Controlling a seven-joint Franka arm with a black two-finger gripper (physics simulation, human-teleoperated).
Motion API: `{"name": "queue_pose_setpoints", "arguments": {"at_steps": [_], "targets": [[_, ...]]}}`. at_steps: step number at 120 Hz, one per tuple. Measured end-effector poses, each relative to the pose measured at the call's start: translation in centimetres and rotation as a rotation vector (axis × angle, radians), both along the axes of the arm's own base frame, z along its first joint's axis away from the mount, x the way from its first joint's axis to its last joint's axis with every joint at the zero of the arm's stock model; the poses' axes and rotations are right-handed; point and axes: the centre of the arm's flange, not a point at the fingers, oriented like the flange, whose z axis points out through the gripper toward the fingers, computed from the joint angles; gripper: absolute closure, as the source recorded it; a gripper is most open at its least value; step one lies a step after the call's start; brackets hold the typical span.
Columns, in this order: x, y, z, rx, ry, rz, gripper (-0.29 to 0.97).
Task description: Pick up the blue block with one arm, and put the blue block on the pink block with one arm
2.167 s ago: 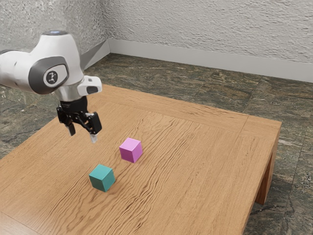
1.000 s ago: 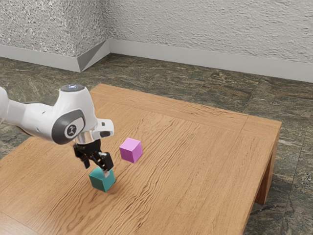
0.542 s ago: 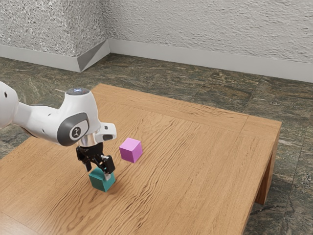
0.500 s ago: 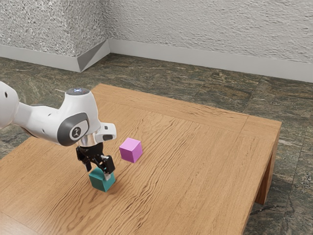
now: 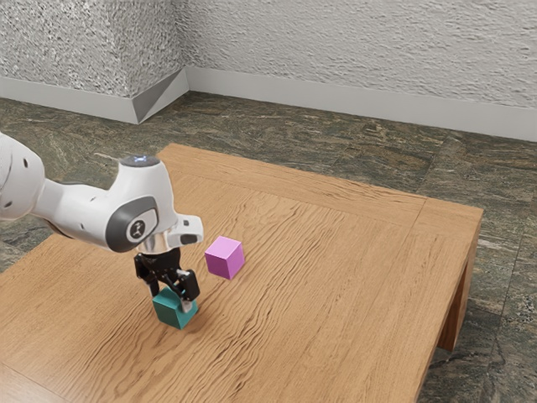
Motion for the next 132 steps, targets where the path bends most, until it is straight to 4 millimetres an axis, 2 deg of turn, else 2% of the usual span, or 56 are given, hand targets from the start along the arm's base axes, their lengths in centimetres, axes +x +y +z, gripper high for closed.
{"name": "queue_pose_setpoints", "arguments": {"at_steps": [26, 54, 86, 100, 121, 132], "targets": [[0.1, 0.0, -0.5, -0.001, 0.005, 0.0, 0.01], [0.1, 0.0, -0.5, -0.002, 0.0, 0.0, 0.25], [0.2, -0.1, 0.2, 0.0, -0.013, 0.003, 0.32], [0.6, -0.1, 2.6, 0.002, -0.049, 0.005, 0.34], [3.9, -0.5, 8.4, 0.003, -0.122, 0.003, 0.34], [5.4, -0.8, 10.6, 0.003, -0.137, -0.002, 0.34]]}}
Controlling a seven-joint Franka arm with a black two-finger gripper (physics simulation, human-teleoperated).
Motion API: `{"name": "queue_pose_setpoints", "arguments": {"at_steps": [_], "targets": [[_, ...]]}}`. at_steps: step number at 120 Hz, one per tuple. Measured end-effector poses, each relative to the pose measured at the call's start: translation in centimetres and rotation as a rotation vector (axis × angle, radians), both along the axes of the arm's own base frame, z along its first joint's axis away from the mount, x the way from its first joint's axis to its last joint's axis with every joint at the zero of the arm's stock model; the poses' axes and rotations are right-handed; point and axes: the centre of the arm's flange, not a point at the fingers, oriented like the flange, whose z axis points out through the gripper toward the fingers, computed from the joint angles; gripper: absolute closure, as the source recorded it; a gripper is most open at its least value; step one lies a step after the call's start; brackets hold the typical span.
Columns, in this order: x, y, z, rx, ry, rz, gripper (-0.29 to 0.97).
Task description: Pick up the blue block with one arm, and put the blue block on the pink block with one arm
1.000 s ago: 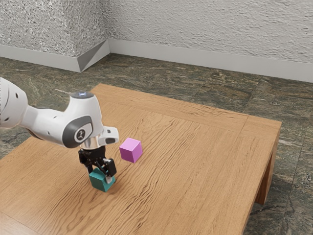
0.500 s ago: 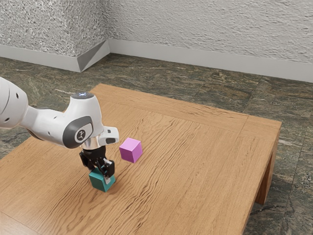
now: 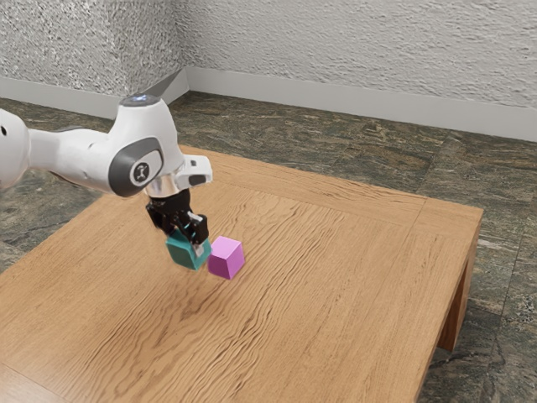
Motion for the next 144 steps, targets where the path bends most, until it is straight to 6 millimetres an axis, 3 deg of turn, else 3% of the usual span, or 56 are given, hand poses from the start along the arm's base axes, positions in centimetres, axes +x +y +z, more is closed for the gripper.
{"name": "queue_pose_setpoints", "arguments": {"at_steps": [22, 94, 144], "targets": [[1.8, -1.2, 0.9, 0.0, 0.024, -0.022, 0.34], [8.0, -0.6, -1.8, 0.0, 0.102, -0.021, 0.35], [9.8, -0.7, -2.9, -0.001, 0.123, -0.037, 0.35]]}}
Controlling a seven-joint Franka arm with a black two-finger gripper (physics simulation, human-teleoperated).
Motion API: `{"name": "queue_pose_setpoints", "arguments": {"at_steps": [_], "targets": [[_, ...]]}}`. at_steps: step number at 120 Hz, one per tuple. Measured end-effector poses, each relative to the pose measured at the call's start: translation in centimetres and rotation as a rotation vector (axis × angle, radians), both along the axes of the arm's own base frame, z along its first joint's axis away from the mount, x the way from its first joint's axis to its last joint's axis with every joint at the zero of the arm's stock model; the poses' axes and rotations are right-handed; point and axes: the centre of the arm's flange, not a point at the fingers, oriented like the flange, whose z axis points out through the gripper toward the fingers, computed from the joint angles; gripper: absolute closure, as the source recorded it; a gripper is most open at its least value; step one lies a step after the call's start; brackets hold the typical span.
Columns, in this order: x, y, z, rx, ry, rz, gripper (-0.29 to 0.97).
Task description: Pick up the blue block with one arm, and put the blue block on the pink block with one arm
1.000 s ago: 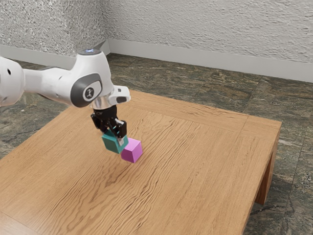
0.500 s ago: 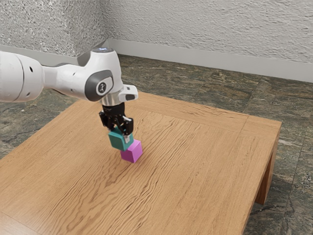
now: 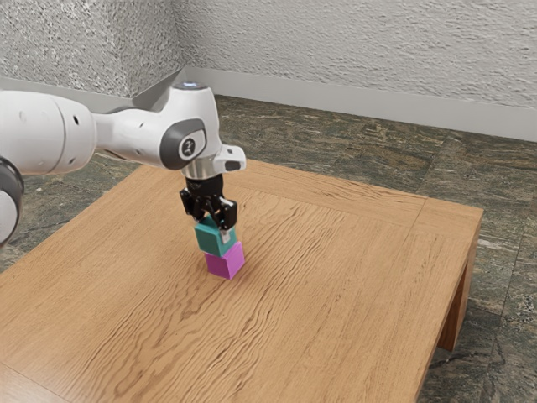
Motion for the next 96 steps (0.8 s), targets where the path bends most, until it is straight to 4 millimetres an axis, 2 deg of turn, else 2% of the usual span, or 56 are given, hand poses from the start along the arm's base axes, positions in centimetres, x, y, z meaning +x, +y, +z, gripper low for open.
{"name": "queue_pose_setpoints", "arguments": {"at_steps": [52, 82, 89, 96], "targets": [[0.9, -0.1, 0.4, -0.002, -0.004, -0.009, 0.34], [0.9, -0.2, 0.3, -0.009, 0.001, -0.019, 0.11], [0.9, -0.3, 1.1, -0.002, -0.011, -0.031, 0.09], [0.7, -0.4, 3.2, 0.003, -0.041, -0.04, 0.07]]}}
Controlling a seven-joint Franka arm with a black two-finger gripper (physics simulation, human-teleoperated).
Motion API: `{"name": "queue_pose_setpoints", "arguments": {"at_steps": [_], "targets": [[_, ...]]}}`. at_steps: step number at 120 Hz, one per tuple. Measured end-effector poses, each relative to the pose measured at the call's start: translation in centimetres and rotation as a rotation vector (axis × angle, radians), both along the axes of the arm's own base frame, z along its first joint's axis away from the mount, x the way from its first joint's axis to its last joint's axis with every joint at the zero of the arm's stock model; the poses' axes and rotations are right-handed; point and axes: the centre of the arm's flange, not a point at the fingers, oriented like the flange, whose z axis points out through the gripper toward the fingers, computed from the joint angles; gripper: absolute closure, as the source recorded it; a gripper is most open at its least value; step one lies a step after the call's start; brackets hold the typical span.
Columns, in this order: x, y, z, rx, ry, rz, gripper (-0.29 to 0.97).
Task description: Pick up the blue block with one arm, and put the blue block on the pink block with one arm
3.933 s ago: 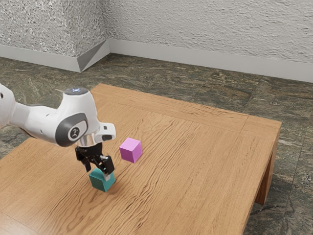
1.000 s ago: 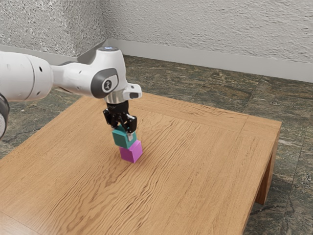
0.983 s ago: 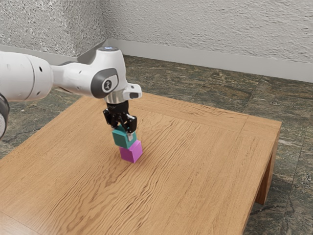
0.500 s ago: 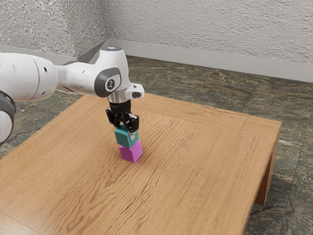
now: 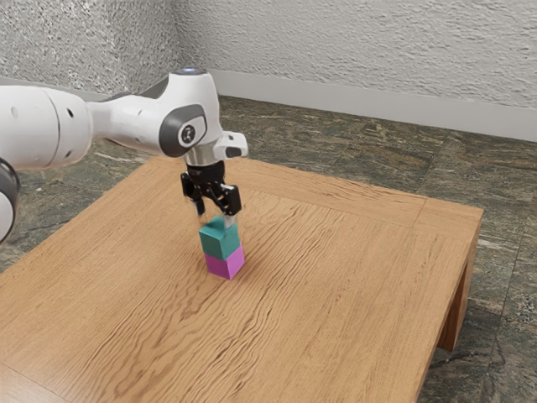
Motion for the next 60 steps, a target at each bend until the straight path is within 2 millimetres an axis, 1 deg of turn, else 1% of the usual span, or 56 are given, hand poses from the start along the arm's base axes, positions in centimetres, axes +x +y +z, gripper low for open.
{"name": "queue_pose_setpoints", "arguments": {"at_steps": [6, 11, 16, 22, 34, 60], "targets": [[-0.3, 0.0, 2.3, 0.004, -0.027, -0.005, 0.05], [-0.6, 0.1, 3.7, 0.006, -0.038, -0.009, 0.04], [-0.9, 0.1, 4.7, 0.008, -0.045, -0.012, 0.04], [-1.1, 0.1, 5.6, 0.009, -0.049, -0.017, 0.03], [-1.5, 0.2, 6.3, 0.011, -0.049, -0.027, 0.02], [-1.6, 0.4, 6.4, 0.012, -0.038, -0.044, 0.01]]}}
